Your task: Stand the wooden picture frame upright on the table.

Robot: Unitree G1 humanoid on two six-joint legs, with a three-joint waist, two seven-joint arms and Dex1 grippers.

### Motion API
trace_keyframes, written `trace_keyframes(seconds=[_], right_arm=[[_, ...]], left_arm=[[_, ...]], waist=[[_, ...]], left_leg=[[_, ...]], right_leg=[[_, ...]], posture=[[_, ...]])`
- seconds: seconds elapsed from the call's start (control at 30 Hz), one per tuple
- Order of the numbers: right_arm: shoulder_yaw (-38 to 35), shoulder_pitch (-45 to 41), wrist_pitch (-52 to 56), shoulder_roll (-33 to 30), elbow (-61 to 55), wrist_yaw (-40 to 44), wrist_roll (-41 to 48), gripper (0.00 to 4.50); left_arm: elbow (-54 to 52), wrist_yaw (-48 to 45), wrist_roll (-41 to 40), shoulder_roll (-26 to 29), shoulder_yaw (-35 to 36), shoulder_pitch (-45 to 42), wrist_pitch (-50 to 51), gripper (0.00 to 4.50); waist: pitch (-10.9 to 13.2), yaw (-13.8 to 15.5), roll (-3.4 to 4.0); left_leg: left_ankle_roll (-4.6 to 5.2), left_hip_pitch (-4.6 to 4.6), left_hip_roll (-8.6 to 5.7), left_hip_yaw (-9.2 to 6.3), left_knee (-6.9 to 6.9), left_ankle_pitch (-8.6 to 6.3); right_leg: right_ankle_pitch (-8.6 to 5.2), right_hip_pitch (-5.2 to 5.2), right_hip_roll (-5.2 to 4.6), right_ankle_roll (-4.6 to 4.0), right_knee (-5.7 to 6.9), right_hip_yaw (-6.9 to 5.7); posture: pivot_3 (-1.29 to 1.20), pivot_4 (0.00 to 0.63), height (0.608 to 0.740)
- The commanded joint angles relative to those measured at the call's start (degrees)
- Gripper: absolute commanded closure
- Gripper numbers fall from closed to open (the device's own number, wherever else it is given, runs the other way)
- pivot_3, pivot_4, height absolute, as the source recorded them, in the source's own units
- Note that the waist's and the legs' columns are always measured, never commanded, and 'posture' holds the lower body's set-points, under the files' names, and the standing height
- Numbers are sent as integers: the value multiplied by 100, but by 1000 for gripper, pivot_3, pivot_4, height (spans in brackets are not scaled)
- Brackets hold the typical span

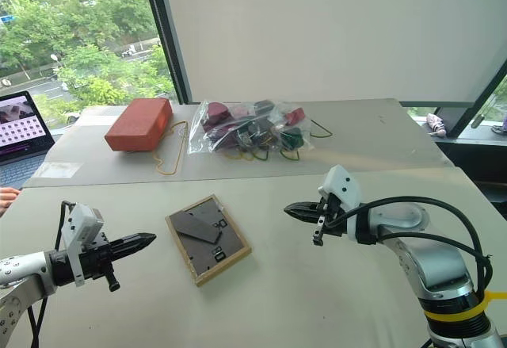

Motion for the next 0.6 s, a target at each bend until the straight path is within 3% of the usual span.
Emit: trace_keyframes(seconds=[0.03, 0.1, 0.17, 0.37, 0.6], right_arm=[[309, -72, -126, 55, 47, -128, -222, 4465], [1172, -270, -219, 455, 615, -510, -885, 4465], [1569, -405, -277, 718, 884, -765, -1255, 4465], [2102, -465, -245, 1107, 878, -1108, -1772, 4465], [2301, -234, 442, 1294, 94, -1289, -1730, 4465]], left_arm=[[-31, 37, 112, 38, -42, 43, -86, 4500], [574, 140, 687, 87, -475, -139, -328, 4500], [1028, 158, 1119, 107, -820, -388, -622, 4500], [2174, 10, 2050, -22, -1774, -1410, -1477, 4500], [3669, -73, 2980, -812, -2839, -2885, -2483, 4500]], waist=[[0, 2, 0], [-2, -26, -1], [0, -48, -2], [12, 82, 6], [11, 193, 8]], left_leg=[[0, 0, 0, 0, 0, 0], [0, 9, 0, 2, -1, 0], [0, 39, 1, 15, -8, 0], [-13, 14, -4, 7, -2, 8], [-17, 14, -9, 4, 6, 10]], right_leg=[[0, 0, 0, 0, 0, 0], [0, 4, 0, 0, 0, 1], [-5, 21, 2, -9, 5, 5], [-3, 0, -3, -6, 12, 0], [0, 10, -5, -1, 13, -5]], posture=[[0, 150, 740], [0, 150, 740], [0, 150, 740], [0, 150, 740], [0, 150, 740]])
